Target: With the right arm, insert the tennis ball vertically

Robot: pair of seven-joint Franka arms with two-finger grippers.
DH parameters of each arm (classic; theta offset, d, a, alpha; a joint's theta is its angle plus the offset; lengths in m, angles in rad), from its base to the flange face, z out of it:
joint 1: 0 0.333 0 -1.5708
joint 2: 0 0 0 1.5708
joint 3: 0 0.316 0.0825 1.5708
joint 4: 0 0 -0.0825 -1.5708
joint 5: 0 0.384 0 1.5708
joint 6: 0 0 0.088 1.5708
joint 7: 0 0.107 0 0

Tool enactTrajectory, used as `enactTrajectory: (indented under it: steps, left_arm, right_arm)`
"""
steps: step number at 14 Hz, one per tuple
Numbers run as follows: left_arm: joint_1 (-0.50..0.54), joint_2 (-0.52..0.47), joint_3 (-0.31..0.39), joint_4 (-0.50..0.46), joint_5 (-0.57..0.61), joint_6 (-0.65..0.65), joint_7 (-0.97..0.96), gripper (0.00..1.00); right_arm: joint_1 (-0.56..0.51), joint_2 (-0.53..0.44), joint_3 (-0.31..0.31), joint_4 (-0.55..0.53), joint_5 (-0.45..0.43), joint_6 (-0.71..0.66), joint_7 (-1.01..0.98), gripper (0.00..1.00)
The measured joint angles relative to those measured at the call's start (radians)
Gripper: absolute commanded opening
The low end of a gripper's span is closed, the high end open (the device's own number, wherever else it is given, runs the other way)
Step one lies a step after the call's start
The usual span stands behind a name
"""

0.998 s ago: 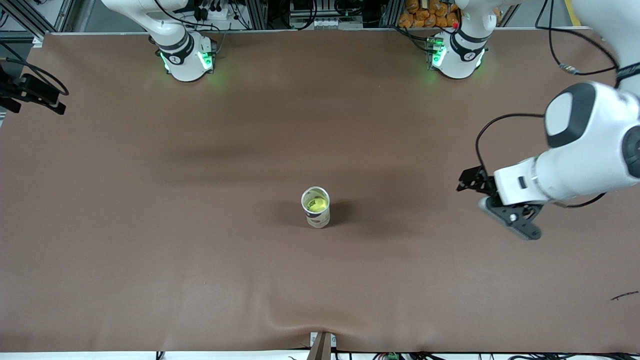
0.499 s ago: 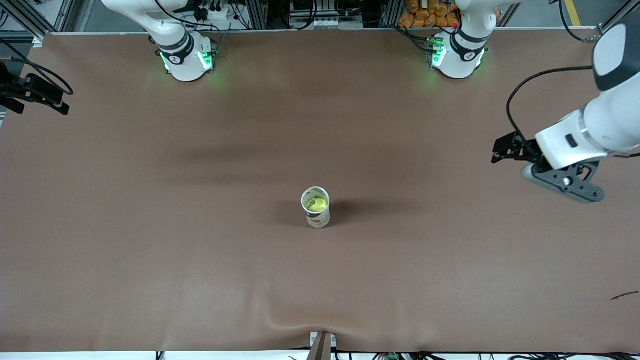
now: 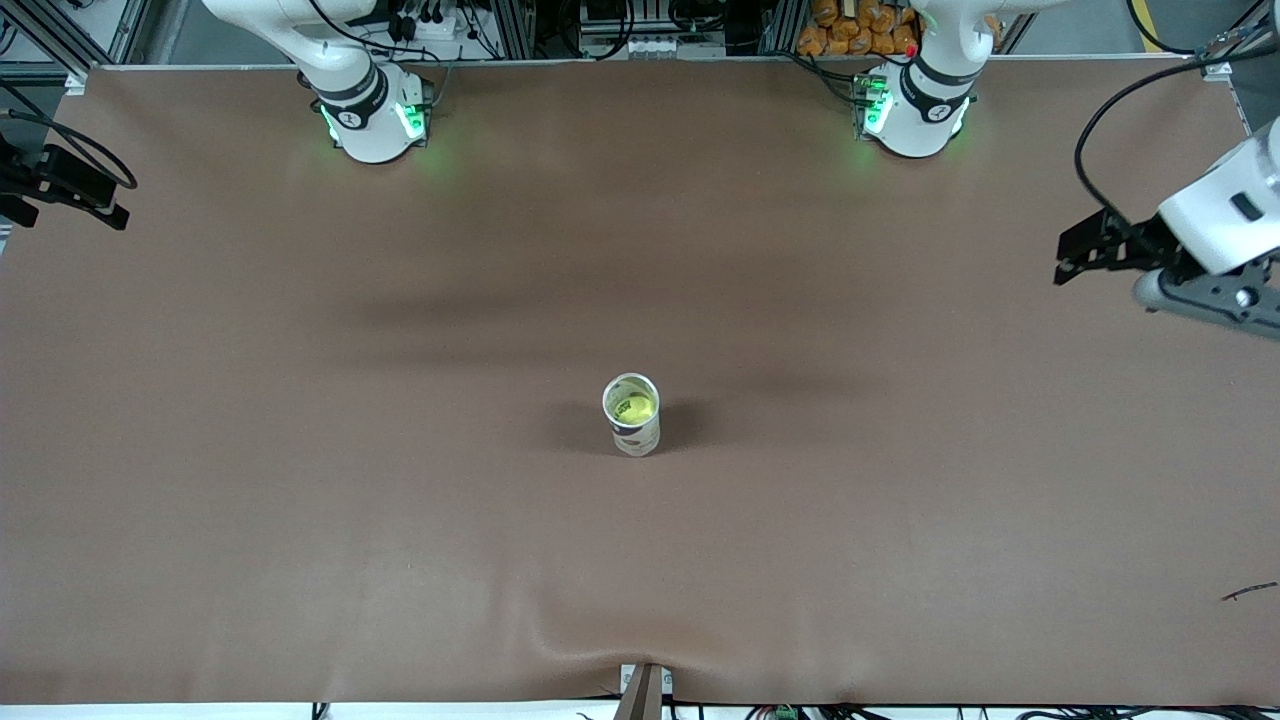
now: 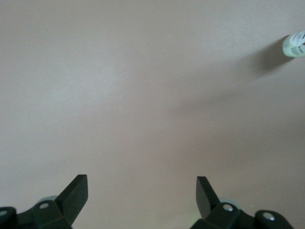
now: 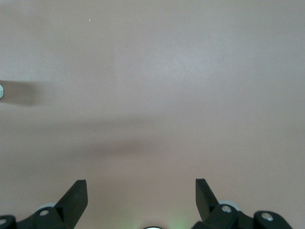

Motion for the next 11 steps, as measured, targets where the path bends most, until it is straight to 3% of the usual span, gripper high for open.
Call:
enactTrajectory:
  steps: [2, 7, 11]
  left_arm:
    - [-0.067, -0.021, 0.065, -0.002, 0.001, -0.046, -0.011, 1.0]
    - [-0.084, -0.103, 0.07, -0.04, 0.002, -0.097, -0.178, 1.0]
    - [-0.088, -0.213, 0.071, -0.158, 0.002, -0.073, -0.256, 1.0]
  right_arm:
    - [0.0, 0.0, 0.0, 0.0, 0.0, 0.0, 0.0, 1.0]
    - [0.0, 0.001, 0.0, 0.002, 0.0, 0.023, 0.0, 1.0]
    - [0.0, 0.001, 0.0, 0.004, 0.0, 0.023, 0.0, 1.0]
